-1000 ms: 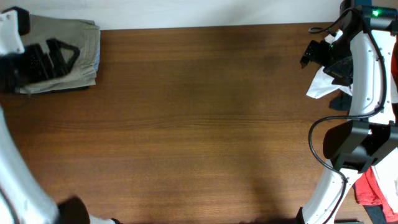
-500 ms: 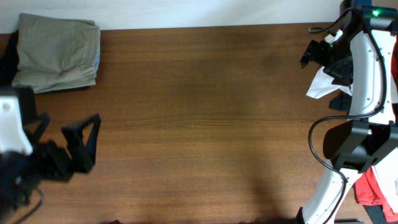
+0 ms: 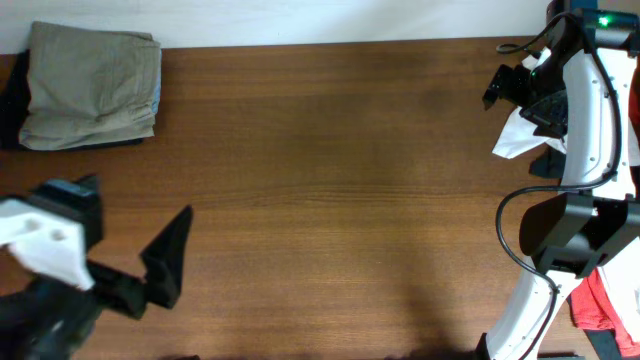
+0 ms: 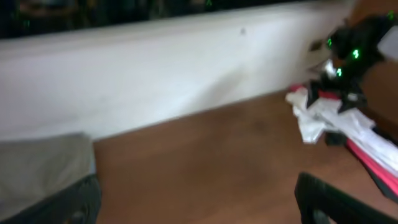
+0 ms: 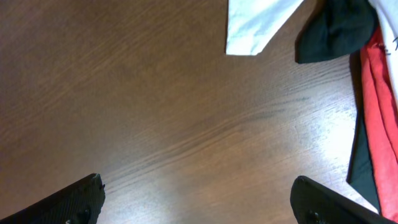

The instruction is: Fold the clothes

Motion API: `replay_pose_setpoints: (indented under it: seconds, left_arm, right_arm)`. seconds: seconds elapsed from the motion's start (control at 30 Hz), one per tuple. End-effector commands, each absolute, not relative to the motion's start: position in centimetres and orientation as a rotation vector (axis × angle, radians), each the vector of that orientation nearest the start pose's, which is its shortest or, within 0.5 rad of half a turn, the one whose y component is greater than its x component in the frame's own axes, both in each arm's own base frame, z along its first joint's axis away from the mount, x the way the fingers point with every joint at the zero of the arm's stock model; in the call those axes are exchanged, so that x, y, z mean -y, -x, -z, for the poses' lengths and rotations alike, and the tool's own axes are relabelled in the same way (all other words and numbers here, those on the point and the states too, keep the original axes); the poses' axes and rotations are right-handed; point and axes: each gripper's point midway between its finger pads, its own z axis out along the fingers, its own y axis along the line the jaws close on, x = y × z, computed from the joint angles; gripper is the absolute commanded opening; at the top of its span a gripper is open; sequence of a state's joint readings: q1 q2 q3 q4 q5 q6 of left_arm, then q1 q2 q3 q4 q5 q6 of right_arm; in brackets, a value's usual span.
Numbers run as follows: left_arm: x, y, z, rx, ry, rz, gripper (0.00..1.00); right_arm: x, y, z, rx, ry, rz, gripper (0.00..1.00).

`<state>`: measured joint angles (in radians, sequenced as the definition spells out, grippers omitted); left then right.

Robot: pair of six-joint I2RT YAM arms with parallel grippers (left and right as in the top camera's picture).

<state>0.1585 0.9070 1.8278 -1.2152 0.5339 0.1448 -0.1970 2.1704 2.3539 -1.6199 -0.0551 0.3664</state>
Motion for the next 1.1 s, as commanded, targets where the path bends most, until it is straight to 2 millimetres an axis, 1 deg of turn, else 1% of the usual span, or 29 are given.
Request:
replay_pose_setpoints:
  seconds: [0.0,0.03,0.1,0.13,0.23,0.27,0.3,0.37,0.4,0.5,0.63,0.8,0.97,1.0,1.03,1.07]
  left_arm:
    - [6.6,-18.8,-43.9,-1.731,-0.420,0.264,0.99]
    - [6.5,-19.3,-42.7,-1.699,-0.417,0.246,0.99]
    - [5.8,-20.3,-40.1,-1.642,-0.342,0.227,0.99]
    - [5.0,-20.9,-38.5,-1.616,-0.259,0.223,0.99]
    - [2.8,-21.9,-34.1,-1.572,-0.049,0.227,0.99]
    - [2.6,-22.0,-33.1,-1.560,-0.035,0.220,0.99]
    - [2.4,-22.2,-31.8,-1.537,-0.029,0.209,0.99]
    - [2.0,-22.6,-30.1,-1.499,-0.015,0.190,0.99]
    - [1.5,-22.8,-28.8,-1.478,0.005,0.169,0.99]
    - [0.6,-23.4,-26.8,-1.435,0.049,0.127,0.99]
    - [-0.1,-24.0,-24.1,-1.425,0.086,0.096,0.99]
    - [-1.0,-24.3,-21.4,-1.432,0.131,0.057,0.99]
    - [-1.2,-24.6,-18.5,-1.525,0.143,0.044,0.99]
    - [-1.3,-24.6,-17.7,-1.557,0.147,0.038,0.99]
    - [-1.5,-24.6,-16.0,-1.627,0.161,0.023,0.99]
    - [-1.5,-24.5,-15.7,-1.639,0.156,0.016,0.99]
  right_arm:
    - [8.0,-42.5,-19.0,-2.892,-0.852,-0.082,0.99]
    - [8.0,-42.5,-19.0,-2.892,-0.852,-0.082,0.99]
    - [8.0,-42.5,-19.0,-2.892,-0.852,-0.082,0.99]
    - [8.0,-42.5,-19.0,-2.892,-0.852,-0.082,0.99]
    - [8.0,-42.5,-19.0,-2.892,-0.852,-0.082,0.99]
    - [8.0,-42.5,-19.0,-2.892,-0.852,-0.082,0.99]
    - [8.0,-42.5,-19.0,-2.892,-0.852,-0.082,0.99]
    - [8.0,-42.5,-19.0,-2.892,-0.852,-0.082,0.99]
    - [8.0,-42.5,-19.0,-2.892,-0.852,-0.082,0.98]
    - [8.0,-42.5,-19.0,-2.892,-0.852,-0.082,0.98]
    - [8.0,-42.5,-19.0,-2.892,-0.852,-0.082,0.99]
    - [8.0,-42.5,-19.0,-2.892,-0.852,-0.082,0.99]
    - [8.0,-42.5,-19.0,-2.892,-0.852,-0.082,0.98]
    - [8.0,-42.5,-19.0,-2.892,-0.852,-0.082,0.99]
    - [8.0,-42.5,-19.0,-2.892,-0.852,-0.082,0.99]
    - [8.0,-42.5,-19.0,-2.892,-0.852,-0.082,0.99]
